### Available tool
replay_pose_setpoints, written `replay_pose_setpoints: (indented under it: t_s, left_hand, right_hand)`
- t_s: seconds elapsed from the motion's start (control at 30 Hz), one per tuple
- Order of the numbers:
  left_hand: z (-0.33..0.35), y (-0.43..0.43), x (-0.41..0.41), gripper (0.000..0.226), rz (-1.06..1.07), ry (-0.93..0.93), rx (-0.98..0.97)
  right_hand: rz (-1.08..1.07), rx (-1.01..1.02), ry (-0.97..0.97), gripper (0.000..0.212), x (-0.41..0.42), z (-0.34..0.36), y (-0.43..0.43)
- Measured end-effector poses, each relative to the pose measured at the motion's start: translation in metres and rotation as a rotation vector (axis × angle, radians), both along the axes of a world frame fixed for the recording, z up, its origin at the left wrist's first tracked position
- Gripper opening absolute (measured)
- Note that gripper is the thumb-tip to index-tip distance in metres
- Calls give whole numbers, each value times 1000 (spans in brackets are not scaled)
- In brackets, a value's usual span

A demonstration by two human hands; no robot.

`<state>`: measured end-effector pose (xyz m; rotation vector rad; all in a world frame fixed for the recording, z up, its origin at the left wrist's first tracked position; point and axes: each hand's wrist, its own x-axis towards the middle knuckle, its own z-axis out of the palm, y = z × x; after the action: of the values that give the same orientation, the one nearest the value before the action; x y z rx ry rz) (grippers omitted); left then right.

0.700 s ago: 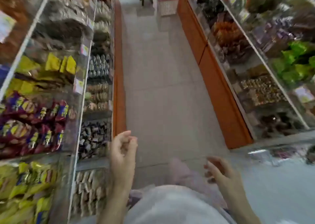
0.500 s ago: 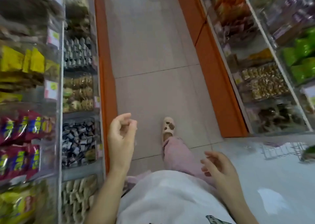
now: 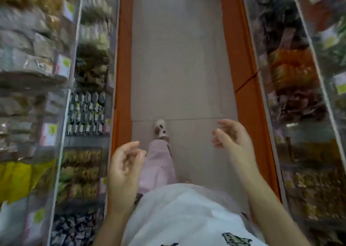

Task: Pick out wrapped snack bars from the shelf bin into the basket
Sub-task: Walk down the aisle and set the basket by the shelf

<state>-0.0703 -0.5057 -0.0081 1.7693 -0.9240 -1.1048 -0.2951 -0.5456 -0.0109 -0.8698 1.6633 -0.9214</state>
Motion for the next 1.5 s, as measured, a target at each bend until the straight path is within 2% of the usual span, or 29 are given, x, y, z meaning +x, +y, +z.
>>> replay_pose_setpoints:
  t_s: [0.07,0.27,0.47,0.57,0.7,0.87,0.97,1.17,1.3,1.5]
  left_hand:
    - [-5,-73,0,22,4,3,-24]
    - [6,-322,-8,22,-93,3,-108]
    - [19,-568,-49,20,-209,4,-200]
    - [19,-676,-69,21,-178,-5,-223]
    - [22,-784,-81,21,-97,-30,-161]
    - [10,-914,-82,23,40,-41,-85]
    - [-5,-1023,-85,21,54,-10,-96]
    - [8,-1271,-97,25,-79,-52,-216]
    - [31,-1413,-106,19,-138,-50,-275]
    - [26,-1589,-113,17,-175,-43,-273]
  right_hand:
    - [26,4,2,22,0,-2,-67]
    - [-71,60,-18,21,-4,0,-238]
    - [-210,115,65,21,-41,-11,-409]
    - [-146,67,78,22,-66,-21,-537]
    - [-54,-18,90,21,-86,-5,-720]
    - [34,-86,60,20,-91,12,-926]
    - [68,-104,67,19,-87,7,-1035]
    - [10,-35,47,20,-99,-3,-1185]
    - [-115,6,44,23,-115,-7,-1260]
    - [-143,-28,40,21,-111,-23,-1443]
